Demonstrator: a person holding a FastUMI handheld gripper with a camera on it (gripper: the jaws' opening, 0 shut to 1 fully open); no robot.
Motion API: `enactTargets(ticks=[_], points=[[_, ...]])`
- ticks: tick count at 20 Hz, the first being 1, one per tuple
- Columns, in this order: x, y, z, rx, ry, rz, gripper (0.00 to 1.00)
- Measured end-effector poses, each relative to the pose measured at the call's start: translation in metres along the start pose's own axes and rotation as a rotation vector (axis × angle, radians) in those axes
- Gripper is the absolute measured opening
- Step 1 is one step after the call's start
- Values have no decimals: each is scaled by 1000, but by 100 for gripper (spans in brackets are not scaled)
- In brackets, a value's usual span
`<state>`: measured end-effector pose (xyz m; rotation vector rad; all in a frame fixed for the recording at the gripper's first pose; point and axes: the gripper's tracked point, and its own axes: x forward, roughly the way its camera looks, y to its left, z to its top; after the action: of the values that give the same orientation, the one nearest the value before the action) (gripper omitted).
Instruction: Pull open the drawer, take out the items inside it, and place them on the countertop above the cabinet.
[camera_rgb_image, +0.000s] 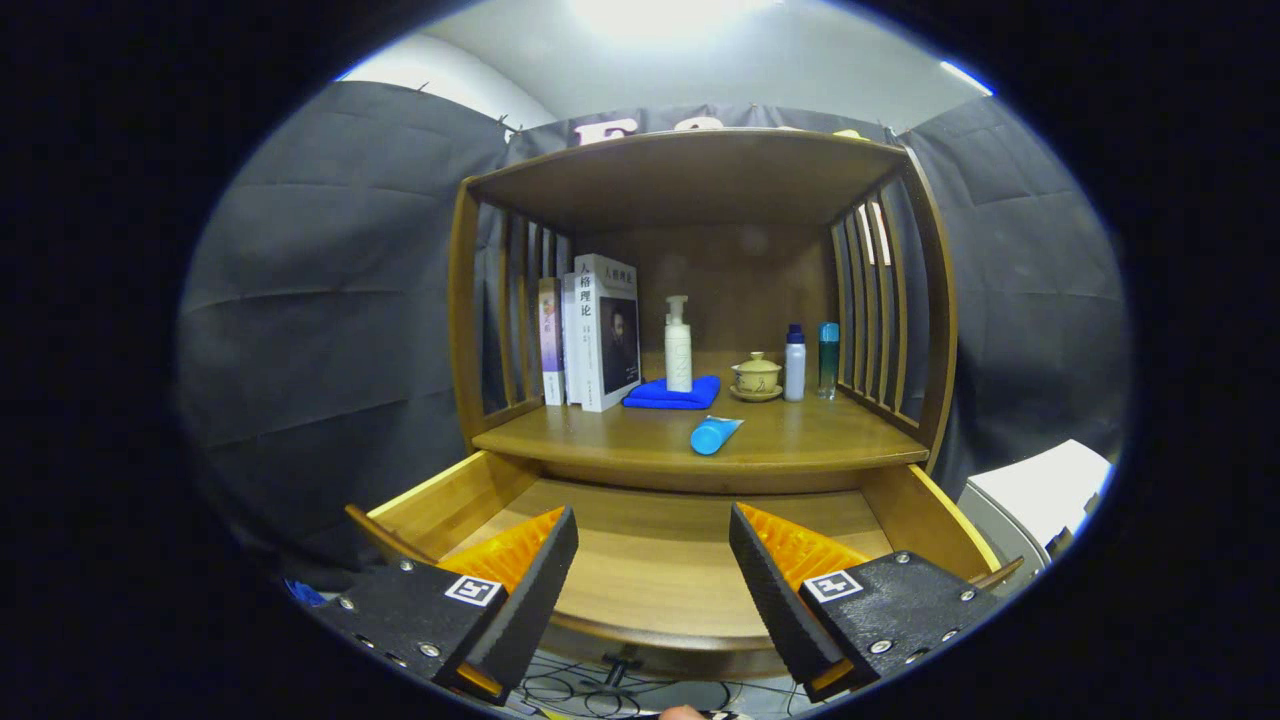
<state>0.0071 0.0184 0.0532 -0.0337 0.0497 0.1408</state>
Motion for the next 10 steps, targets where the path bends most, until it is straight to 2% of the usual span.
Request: enactTargets(ticks=[5, 10], points=[[-25, 3, -9, -3, -50, -5, 94], [-39, 8, -35, -24, -29, 3, 94]])
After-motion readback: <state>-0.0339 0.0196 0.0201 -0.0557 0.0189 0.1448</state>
